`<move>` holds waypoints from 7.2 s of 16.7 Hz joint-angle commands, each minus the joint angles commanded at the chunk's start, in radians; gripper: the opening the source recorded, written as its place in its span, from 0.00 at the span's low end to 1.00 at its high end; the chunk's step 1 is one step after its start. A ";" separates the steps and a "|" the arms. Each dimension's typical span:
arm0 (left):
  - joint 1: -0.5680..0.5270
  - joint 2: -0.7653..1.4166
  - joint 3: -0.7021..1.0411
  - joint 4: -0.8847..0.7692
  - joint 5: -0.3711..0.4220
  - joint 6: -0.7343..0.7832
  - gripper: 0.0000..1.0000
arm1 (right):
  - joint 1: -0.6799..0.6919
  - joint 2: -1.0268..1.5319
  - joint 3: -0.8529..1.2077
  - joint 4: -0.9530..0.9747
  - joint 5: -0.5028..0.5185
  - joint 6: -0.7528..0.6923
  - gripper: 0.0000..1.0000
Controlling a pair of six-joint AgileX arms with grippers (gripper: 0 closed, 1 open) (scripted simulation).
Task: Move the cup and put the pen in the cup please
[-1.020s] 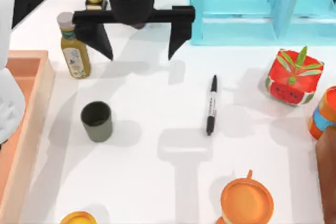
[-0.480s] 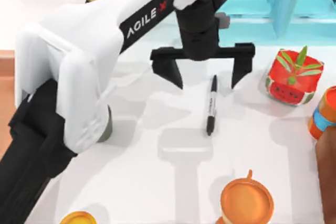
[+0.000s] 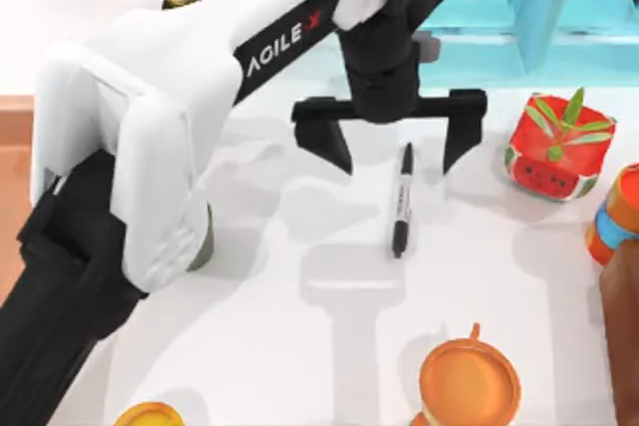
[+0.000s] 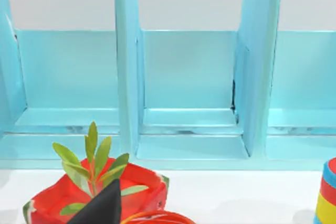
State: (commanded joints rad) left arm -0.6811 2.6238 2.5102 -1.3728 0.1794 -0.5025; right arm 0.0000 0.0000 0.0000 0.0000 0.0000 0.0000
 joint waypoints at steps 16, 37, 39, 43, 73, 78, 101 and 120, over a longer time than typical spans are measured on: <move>-0.029 0.047 -0.233 0.285 -0.001 -0.029 0.77 | 0.000 0.000 0.000 0.000 0.000 0.000 1.00; -0.020 -0.046 -0.265 0.243 -0.050 0.005 0.00 | 0.000 0.000 0.000 0.000 0.000 0.000 1.00; -0.035 -0.101 -0.310 0.236 -0.050 -0.014 0.00 | 0.000 0.000 0.000 0.000 0.000 0.000 1.00; -0.088 -0.269 -0.447 0.213 -0.056 -0.071 0.00 | 0.000 0.000 0.000 0.000 0.000 0.000 1.00; 0.002 -1.300 -1.868 1.480 -0.136 0.242 0.00 | 0.000 0.000 0.000 0.000 0.000 0.000 1.00; 0.088 -1.650 -2.218 1.876 -0.198 0.430 0.00 | 0.000 0.000 0.000 0.000 0.000 0.000 1.00; 0.236 -1.426 -2.272 2.377 -0.260 0.524 0.00 | 0.000 0.000 0.000 0.000 0.000 0.000 1.00; 0.236 -1.426 -2.272 2.377 -0.260 0.524 1.00 | 0.000 0.000 0.000 0.000 0.000 0.000 1.00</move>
State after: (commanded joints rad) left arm -0.4447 1.1975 0.2382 1.0038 -0.0801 0.0213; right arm 0.0000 0.0000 0.0000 0.0000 0.0000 0.0000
